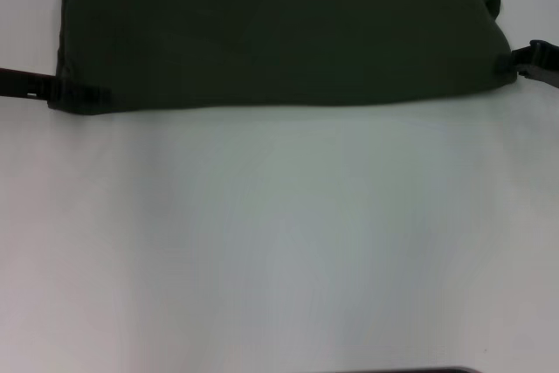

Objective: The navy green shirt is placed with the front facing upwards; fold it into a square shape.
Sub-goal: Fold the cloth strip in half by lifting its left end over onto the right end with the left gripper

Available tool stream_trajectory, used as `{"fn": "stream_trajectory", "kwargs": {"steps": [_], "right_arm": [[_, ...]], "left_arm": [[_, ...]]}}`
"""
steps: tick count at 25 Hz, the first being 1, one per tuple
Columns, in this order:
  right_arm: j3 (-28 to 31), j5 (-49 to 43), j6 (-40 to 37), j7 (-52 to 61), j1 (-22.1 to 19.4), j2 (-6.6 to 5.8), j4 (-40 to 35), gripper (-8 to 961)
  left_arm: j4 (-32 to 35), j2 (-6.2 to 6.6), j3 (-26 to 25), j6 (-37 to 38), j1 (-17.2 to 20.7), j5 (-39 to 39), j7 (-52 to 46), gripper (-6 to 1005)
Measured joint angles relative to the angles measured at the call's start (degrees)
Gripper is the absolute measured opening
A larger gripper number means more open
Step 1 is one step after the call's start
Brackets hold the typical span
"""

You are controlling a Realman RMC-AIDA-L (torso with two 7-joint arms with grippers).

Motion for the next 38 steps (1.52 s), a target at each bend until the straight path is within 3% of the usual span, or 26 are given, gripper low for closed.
{"fn": "stream_trajectory", "kwargs": {"steps": [17,25,38], "right_arm": [[0.0,0.1,0.0,0.0,0.2,0.03,0.0,14],[0.0,0.1,0.0,-0.1,0.4,0.16,0.0,14],[0.0,0.2,0.0,-0.1,0.2,0.12,0.0,15]], "left_arm": [[0.0,-0.07,0.6,-2.1,0.1,0.3,0.3,861],[-0.2,-0.34,0.7,-4.1,0.2,2.2,-0.2,642],[-0.2,-0.69,1.2,-4.3,0.4,2.3,0.1,144]]}}
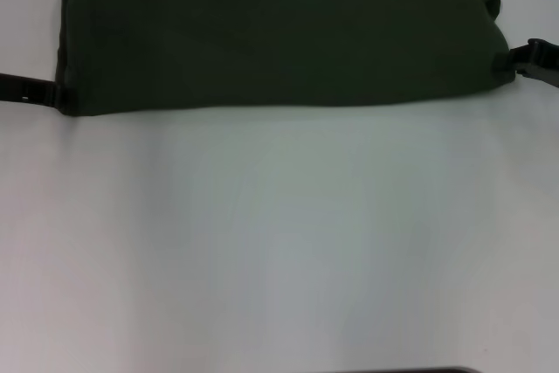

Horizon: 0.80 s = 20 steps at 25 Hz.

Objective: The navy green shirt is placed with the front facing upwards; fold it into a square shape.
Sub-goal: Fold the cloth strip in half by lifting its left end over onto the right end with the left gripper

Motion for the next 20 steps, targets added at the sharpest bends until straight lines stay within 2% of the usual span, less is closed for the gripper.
{"fn": "stream_trajectory", "kwargs": {"steps": [3,13,20], "right_arm": [[0.0,0.0,0.0,0.0,-0.1,-0.02,0.0,15],[0.0,0.0,-0.4,-0.5,-1.1,-0.04,0.0,15],[3.2,0.0,-4.3,-4.1,-2.7,-0.12,0.0,14]], "left_arm": [[0.1,-0.03,0.0,0.0,0.1,0.0,-0.2,38],[2.1,-0.07,-0.4,1.5,0.7,-0.5,-0.5,40],[4.1,-0.11,-0.4,4.3,2.1,-0.6,-0.7,40]]}}
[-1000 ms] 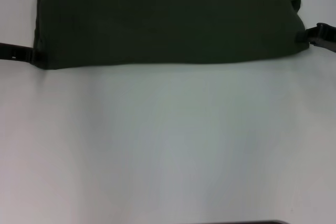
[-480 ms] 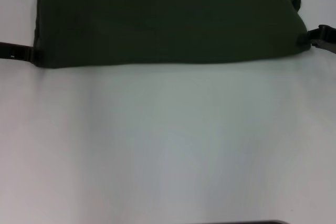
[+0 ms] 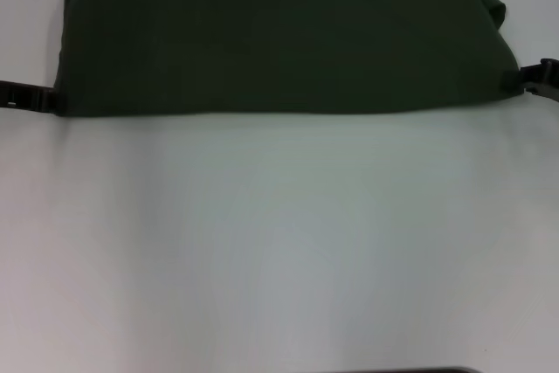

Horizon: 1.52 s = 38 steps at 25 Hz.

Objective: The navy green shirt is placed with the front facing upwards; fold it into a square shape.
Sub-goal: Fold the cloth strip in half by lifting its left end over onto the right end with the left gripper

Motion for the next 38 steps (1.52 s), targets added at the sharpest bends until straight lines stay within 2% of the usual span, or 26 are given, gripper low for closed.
{"fn": "stream_trajectory", "kwargs": {"steps": [6,18,30,38], "right_arm": [[1.9,0.0,-2.8,-1.1,-1.3,-0.01,-1.1,14],[3.0,0.0,-8.7,-2.5,-4.4,-0.47,-2.5,14],[3.0,-0.3,-15.2,-3.6,-6.3,-0.84,-2.6,15],[2.9,-0.4,-21.2,-4.3,-8.6,-1.25,-3.1,15]], "left_arm": [[1.0,0.00,-1.0,1.6,0.6,-0.1,0.2,40],[2.4,0.34,-8.4,14.5,3.0,-2.5,6.8,41],[6.0,0.11,-12.1,20.5,6.9,-2.6,7.7,38],[7.7,0.33,-14.9,26.1,8.0,-2.4,9.2,43]]}}
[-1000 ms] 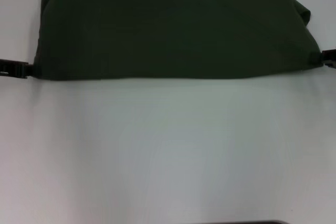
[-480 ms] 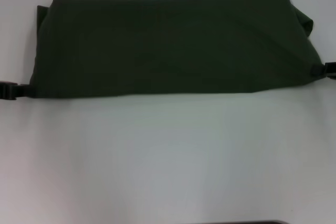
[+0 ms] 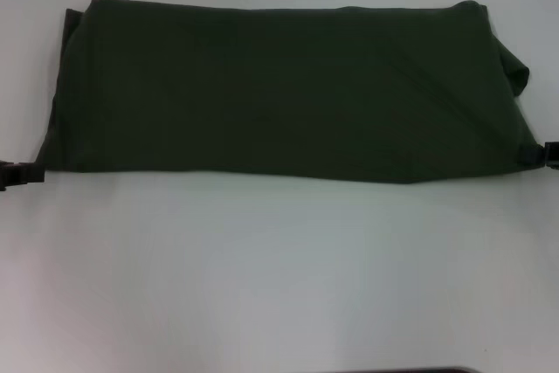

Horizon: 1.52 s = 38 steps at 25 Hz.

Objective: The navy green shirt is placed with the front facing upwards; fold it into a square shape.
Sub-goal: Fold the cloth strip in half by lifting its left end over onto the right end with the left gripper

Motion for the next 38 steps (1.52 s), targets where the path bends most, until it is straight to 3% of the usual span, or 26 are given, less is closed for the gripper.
{"fn": "stream_trajectory", "kwargs": {"steps": [6,19,24,30,38], "right_arm": [[0.5,0.0,-0.1,-0.5,-0.8,-0.27,0.0,14],[0.0,-0.4,1.8,-0.3,-0.3,-0.26,0.1,15],[0.0,-0.8,2.0,-0.1,0.0,-0.25,0.1,15],[0.2,-0.8,2.4,-0.1,0.1,-0.25,0.1,15],[0.3,-0.8,2.5,0.0,0.3,-0.37,0.1,14]], "left_arm": [[-0.3,0.03,0.0,-1.1,-0.3,-0.1,-0.3,50],[-6.1,0.87,2.8,-12.5,-5.1,0.5,-6.4,65],[-7.9,1.89,2.8,-13.5,-5.8,1.0,-7.4,296],[-9.0,2.06,2.9,-14.2,-6.2,3.5,-7.8,539],[-9.4,1.99,5.4,-13.5,-6.5,3.7,-8.0,561]]}}
